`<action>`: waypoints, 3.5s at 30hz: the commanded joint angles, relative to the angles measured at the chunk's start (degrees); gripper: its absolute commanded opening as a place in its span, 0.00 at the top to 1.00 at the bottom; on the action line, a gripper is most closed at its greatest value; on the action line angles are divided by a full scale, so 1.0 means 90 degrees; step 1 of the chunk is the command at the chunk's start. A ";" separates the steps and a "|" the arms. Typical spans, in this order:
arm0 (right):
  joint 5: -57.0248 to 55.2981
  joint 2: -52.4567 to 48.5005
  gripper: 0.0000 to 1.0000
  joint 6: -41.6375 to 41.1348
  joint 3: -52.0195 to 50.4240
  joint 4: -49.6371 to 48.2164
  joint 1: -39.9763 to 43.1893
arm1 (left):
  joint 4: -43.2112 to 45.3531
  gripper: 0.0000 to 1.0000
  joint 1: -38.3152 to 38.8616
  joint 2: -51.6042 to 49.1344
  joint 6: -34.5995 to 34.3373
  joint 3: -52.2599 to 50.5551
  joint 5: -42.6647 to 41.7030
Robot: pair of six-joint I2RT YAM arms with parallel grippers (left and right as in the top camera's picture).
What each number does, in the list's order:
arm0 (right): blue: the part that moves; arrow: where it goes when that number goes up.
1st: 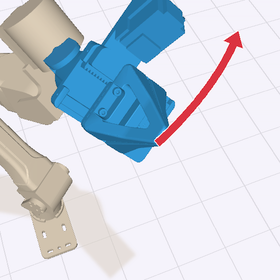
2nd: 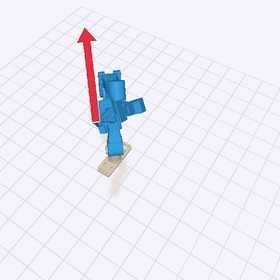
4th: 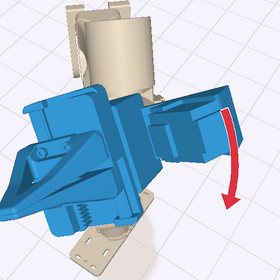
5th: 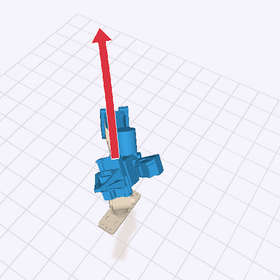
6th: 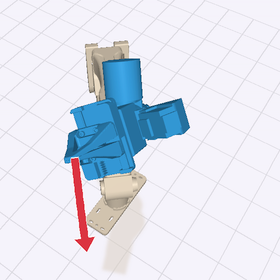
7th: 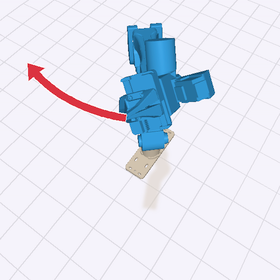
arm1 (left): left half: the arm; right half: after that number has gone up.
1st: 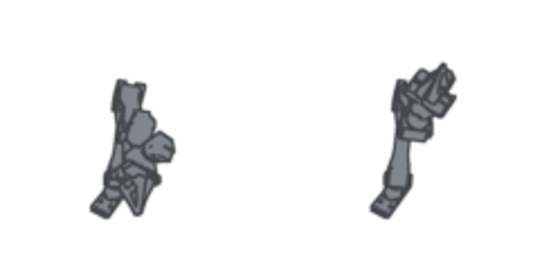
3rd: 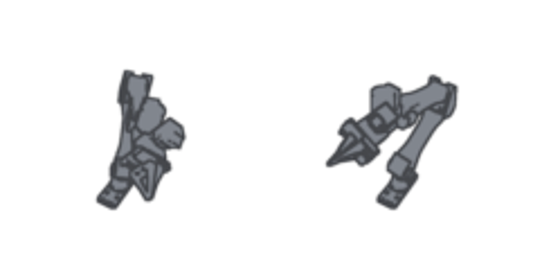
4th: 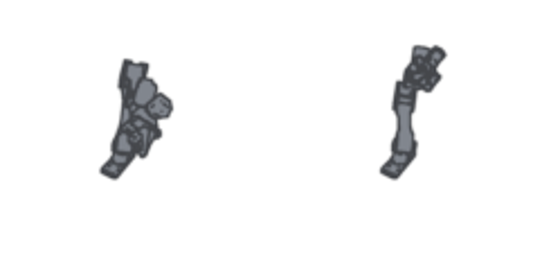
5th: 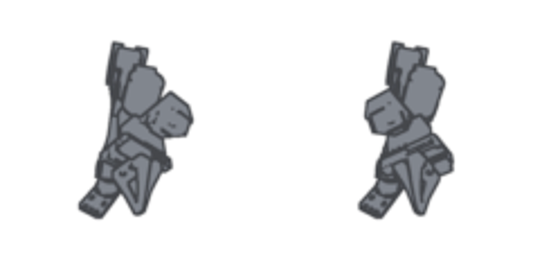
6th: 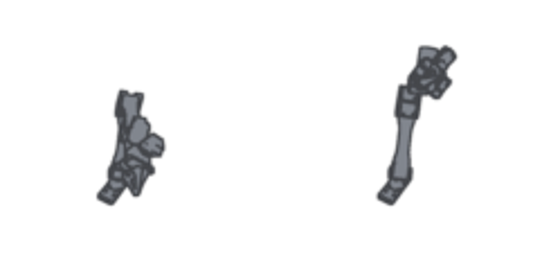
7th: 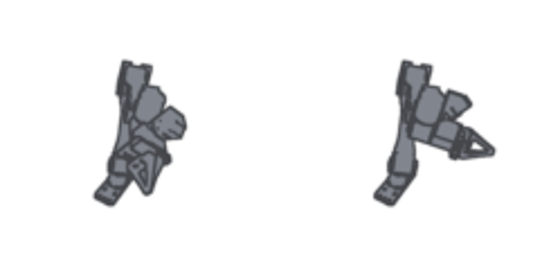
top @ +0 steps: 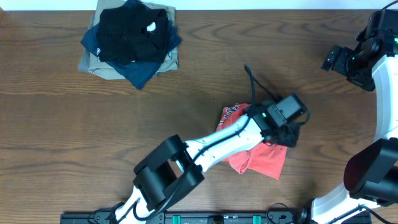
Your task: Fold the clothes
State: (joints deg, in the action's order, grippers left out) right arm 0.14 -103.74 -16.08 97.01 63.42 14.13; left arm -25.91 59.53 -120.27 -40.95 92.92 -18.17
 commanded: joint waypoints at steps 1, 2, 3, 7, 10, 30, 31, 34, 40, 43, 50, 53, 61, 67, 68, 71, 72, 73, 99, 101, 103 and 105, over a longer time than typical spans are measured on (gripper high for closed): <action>-0.0063 -0.0015 0.01 0.0029 0.0024 0.0005 0.0005 | 0.0012 0.52 0.0092 -0.0053 0.0044 0.0078 -0.0075; -0.0063 -0.0015 0.01 0.0029 0.0024 0.0005 0.0007 | -0.0002 0.51 0.0092 -0.0022 0.0044 0.0078 -0.0083; -0.0063 -0.0015 0.01 0.0029 0.0022 0.0005 0.0007 | -0.0029 0.50 0.0092 0.0017 0.0051 0.0078 -0.0092; -0.0063 -0.0015 0.01 0.0029 0.0024 0.0005 0.0007 | -0.0107 0.46 0.0092 0.0367 0.0381 0.0080 -0.0401; -0.0063 -0.0015 0.01 0.0029 0.0022 0.0005 0.0007 | -0.0287 0.45 0.0090 0.0828 0.0629 0.0083 -0.0406; -0.0063 -0.0015 0.01 0.0029 0.0022 0.0005 0.0007 | -0.2521 0.39 -0.1083 0.0940 0.1433 0.0070 0.1360; -0.0063 -0.0015 0.01 0.0029 0.0022 0.0005 0.0007 | -0.2518 0.39 -0.1090 0.0831 0.1433 0.0070 0.1358; -0.0063 -0.0015 0.01 0.0029 0.0022 0.0005 0.0007 | -0.2518 0.38 -0.1103 0.0539 0.1435 0.0070 0.1360; -0.0061 -0.0015 0.01 0.0029 0.0022 0.0005 0.0005 | -0.2419 0.39 -0.1107 0.0216 0.2096 0.0070 0.1362; -0.0063 -0.0015 0.01 0.0029 0.0022 0.0007 0.0007 | -0.2239 0.38 -0.1105 0.0216 0.2312 0.0070 0.1365; -0.0063 -0.0015 0.01 0.0029 0.0022 0.0005 0.0007 | -0.2069 0.47 -0.1107 0.0216 0.2312 0.0070 0.1360; -0.0063 -0.0015 0.01 0.0029 0.0022 0.0007 0.0005 | -0.2127 0.74 -0.1093 0.0219 0.2310 0.0070 0.1353; -0.0063 -0.0015 0.01 0.0029 0.0024 0.0005 0.0007 | -0.2271 0.94 -0.0962 0.0568 0.2140 0.0073 0.1071; -0.0063 -0.0015 0.01 0.0029 0.0022 0.0005 0.0005 | -0.2203 0.94 -0.0631 0.1030 0.1632 0.0073 0.0772; -0.0063 -0.0015 0.01 0.0029 0.0022 0.0005 0.0005 | -0.2174 0.94 -0.0551 0.1069 0.1625 0.0073 0.0731; -0.0063 -0.0015 0.01 0.0029 0.0024 0.0005 0.0007 | -0.2028 0.94 -0.0313 0.1052 0.1477 0.0070 0.0741; -0.0063 -0.0015 0.01 0.0029 0.0024 0.0005 0.0007 | -0.1936 0.94 -0.0221 0.1032 0.1413 0.0070 0.0738; -0.0063 -0.0015 0.01 0.0029 0.0022 0.0005 0.0007 | -0.1826 0.94 -0.0131 0.1003 0.1387 0.0070 0.0738; -0.0063 -0.0015 0.01 0.0029 0.0022 0.0005 0.0012 | -0.0928 0.69 0.0367 0.0668 0.1532 0.0085 0.0765; -0.0063 -0.0015 0.01 0.0029 0.0022 0.0005 0.0012 | -0.1285 0.61 0.0304 0.0920 0.1620 0.0085 0.0770; -0.0063 -0.0015 0.01 0.0029 0.0022 0.0005 0.0012 | -0.1795 0.56 0.0189 0.1183 0.1644 0.0085 0.0787; -0.0063 -0.0015 0.01 0.0029 0.0022 0.0005 0.0010 | -0.2385 0.54 0.0039 0.1384 0.1642 0.0085 0.0787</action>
State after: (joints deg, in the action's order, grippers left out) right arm 0.14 -103.74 -16.08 97.01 63.40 14.13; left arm -43.97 61.91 -112.90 -27.03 93.41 -11.38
